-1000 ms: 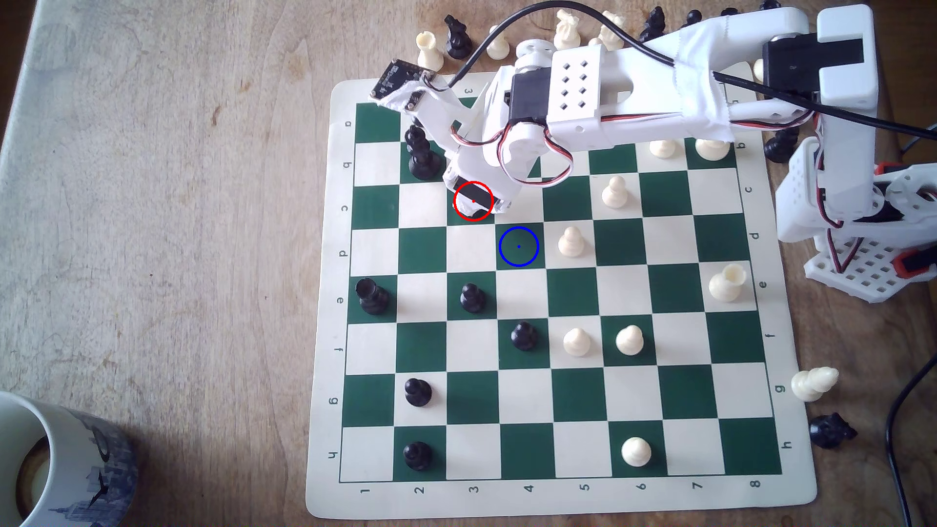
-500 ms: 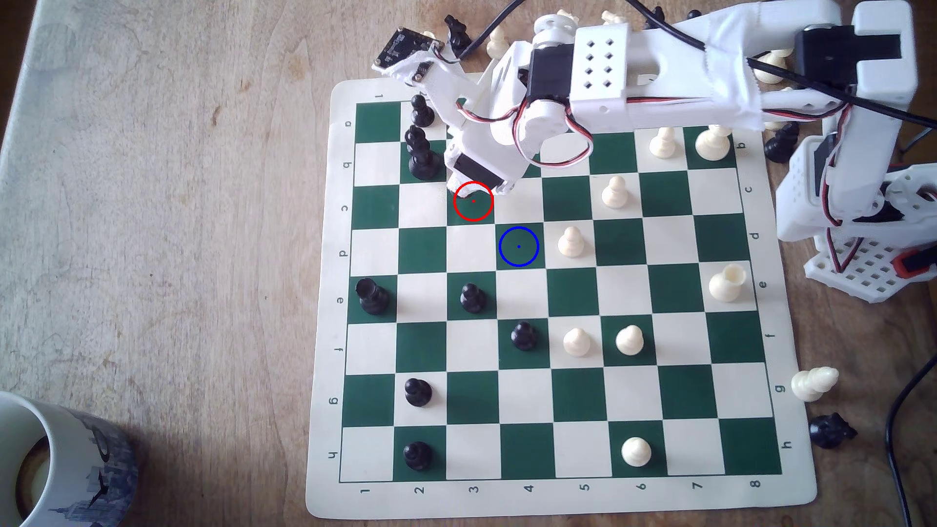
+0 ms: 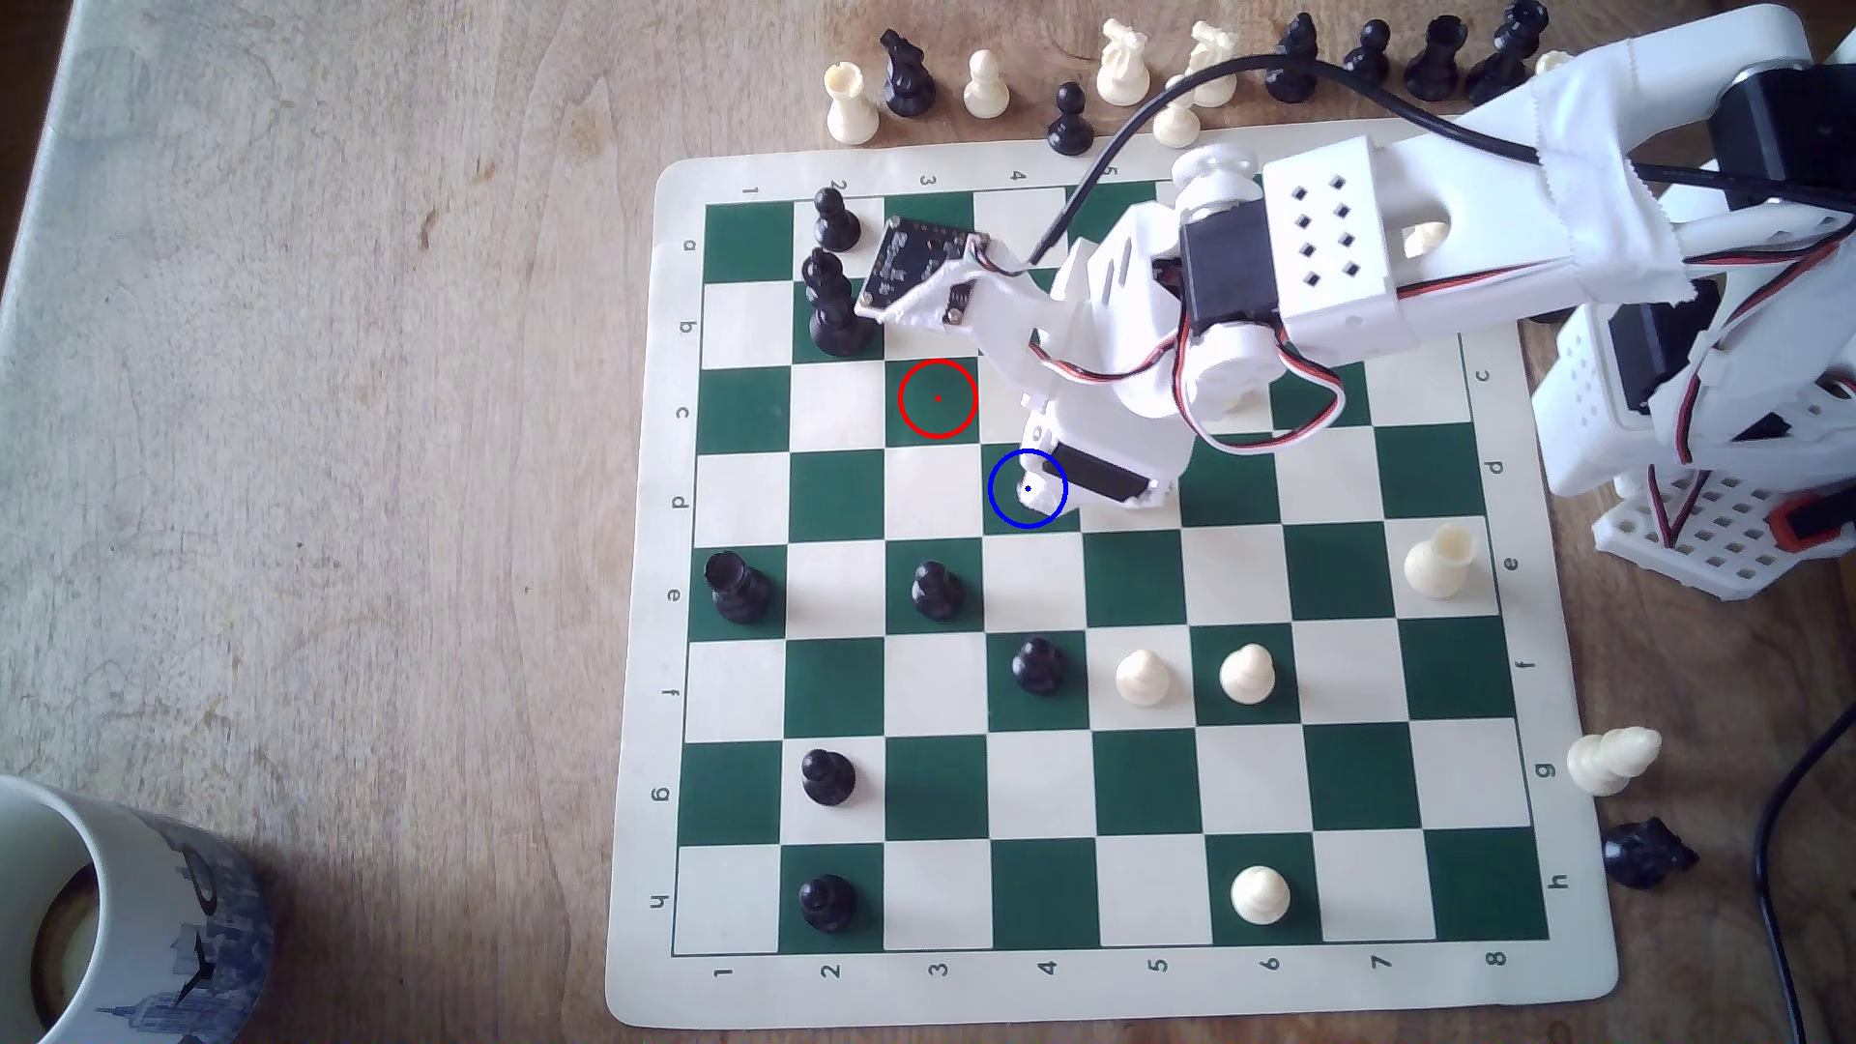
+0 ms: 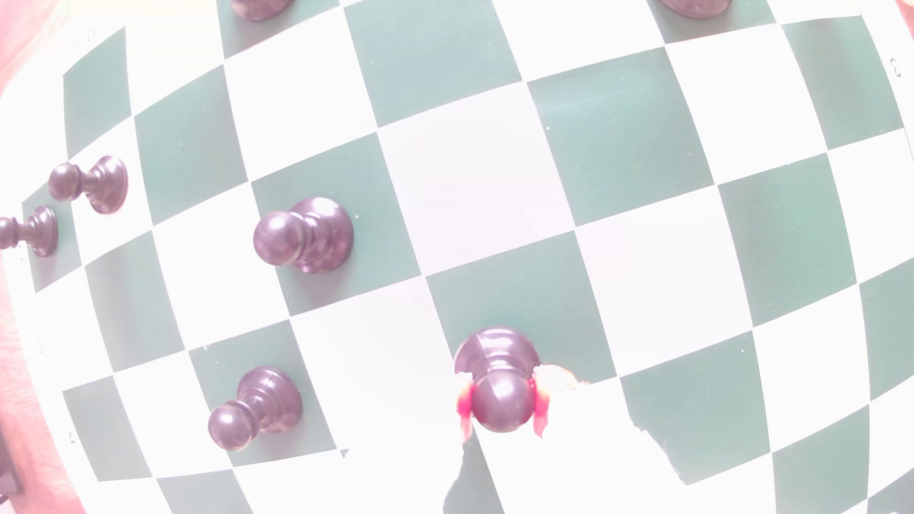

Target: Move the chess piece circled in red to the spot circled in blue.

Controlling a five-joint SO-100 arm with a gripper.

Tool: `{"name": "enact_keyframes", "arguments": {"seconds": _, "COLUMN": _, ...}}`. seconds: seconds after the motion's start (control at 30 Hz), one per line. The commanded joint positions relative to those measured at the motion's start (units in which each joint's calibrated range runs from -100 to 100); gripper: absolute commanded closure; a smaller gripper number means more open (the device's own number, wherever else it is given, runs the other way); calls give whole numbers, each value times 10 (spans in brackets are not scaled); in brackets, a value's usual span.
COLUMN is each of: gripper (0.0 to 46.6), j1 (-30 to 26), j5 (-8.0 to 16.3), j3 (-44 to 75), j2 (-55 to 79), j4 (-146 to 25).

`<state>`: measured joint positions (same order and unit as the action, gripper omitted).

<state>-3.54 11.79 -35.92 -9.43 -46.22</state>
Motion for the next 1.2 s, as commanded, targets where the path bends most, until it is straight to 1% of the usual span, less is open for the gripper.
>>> {"name": "enact_keyframes", "arguments": {"seconds": 0.0, "gripper": 464, "j1": -5, "j5": -1, "j3": 7, "j2": -37, "j4": 20}}
{"name": "enact_keyframes", "arguments": {"seconds": 0.43, "gripper": 464, "j1": 6, "j5": -11, "j3": 8, "j2": 21, "j4": 43}}
{"name": "enact_keyframes", "arguments": {"seconds": 0.83, "gripper": 459, "j1": 23, "j5": -19, "j3": 7, "j2": 31, "j4": 43}}
{"name": "enact_keyframes", "arguments": {"seconds": 0.87, "gripper": 436, "j1": 22, "j5": -17, "j3": 8, "j2": 31, "j4": 44}}
{"name": "enact_keyframes", "arguments": {"seconds": 1.07, "gripper": 419, "j1": 21, "j5": -16, "j3": 12, "j2": 27, "j4": 44}}
{"name": "enact_keyframes", "arguments": {"seconds": 1.13, "gripper": 396, "j1": 20, "j5": -15, "j3": 12, "j2": 25, "j4": 44}}
{"name": "enact_keyframes", "arguments": {"seconds": 1.17, "gripper": 368, "j1": 21, "j5": -14, "j3": 12, "j2": 24, "j4": 44}}
